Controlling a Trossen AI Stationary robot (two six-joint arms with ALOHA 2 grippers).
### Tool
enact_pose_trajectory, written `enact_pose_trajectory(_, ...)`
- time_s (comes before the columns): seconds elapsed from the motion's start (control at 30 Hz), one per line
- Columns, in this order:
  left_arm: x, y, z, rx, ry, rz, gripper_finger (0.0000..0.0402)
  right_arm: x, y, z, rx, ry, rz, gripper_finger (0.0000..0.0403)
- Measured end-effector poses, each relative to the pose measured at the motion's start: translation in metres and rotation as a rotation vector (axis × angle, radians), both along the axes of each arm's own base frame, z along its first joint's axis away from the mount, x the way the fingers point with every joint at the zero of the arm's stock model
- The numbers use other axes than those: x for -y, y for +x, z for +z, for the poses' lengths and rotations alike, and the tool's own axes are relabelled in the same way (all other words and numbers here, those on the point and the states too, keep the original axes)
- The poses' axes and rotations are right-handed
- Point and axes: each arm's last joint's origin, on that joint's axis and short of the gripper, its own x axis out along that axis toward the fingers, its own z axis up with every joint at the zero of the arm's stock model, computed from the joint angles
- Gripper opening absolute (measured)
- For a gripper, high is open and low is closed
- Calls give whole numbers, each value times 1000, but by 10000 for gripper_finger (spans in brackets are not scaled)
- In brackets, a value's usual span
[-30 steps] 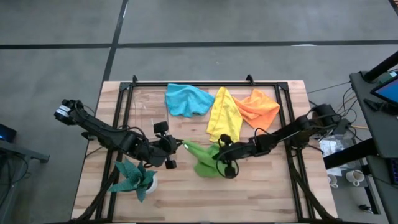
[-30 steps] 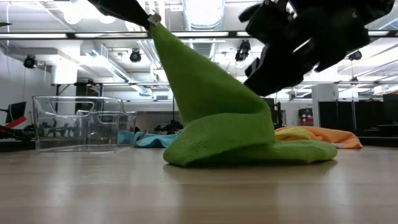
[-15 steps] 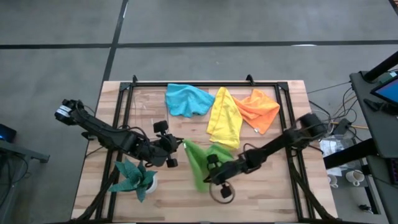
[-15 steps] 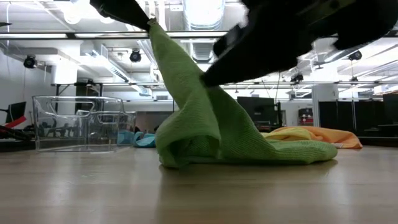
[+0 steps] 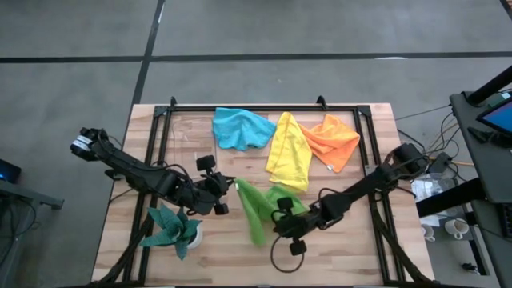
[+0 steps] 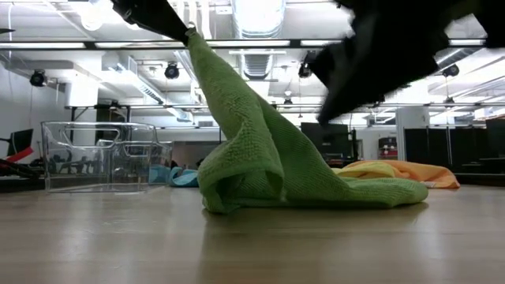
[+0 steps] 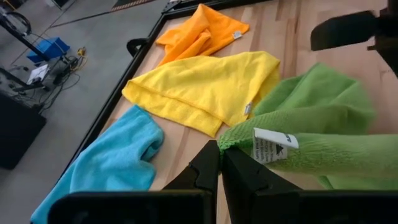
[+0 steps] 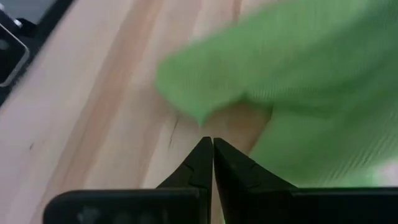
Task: Roll microfiber towels into tight, uniform cylinder then place into a basket
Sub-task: Fold the green microfiber towel
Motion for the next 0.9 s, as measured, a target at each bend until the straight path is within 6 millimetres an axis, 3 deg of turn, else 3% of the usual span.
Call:
enact_pose_trajectory(0.13, 0, 0, 1, 18, 12, 20, 0, 1, -8, -13, 30, 110, -46, 16)
enact_pose_trajectory(0.27, 0, 2, 3, 48, 8, 29, 0, -1, -8, -18, 81, 174, -26, 50)
enact_pose_trajectory(0.63, 1, 4, 6, 88, 6, 39, 0, -7, 17, -47, 133, -132, -10, 184)
enact_pose_trajectory(0.9, 1, 5, 7, 104, -2, 40, 0, -17, 45, -63, 136, -167, 62, 201)
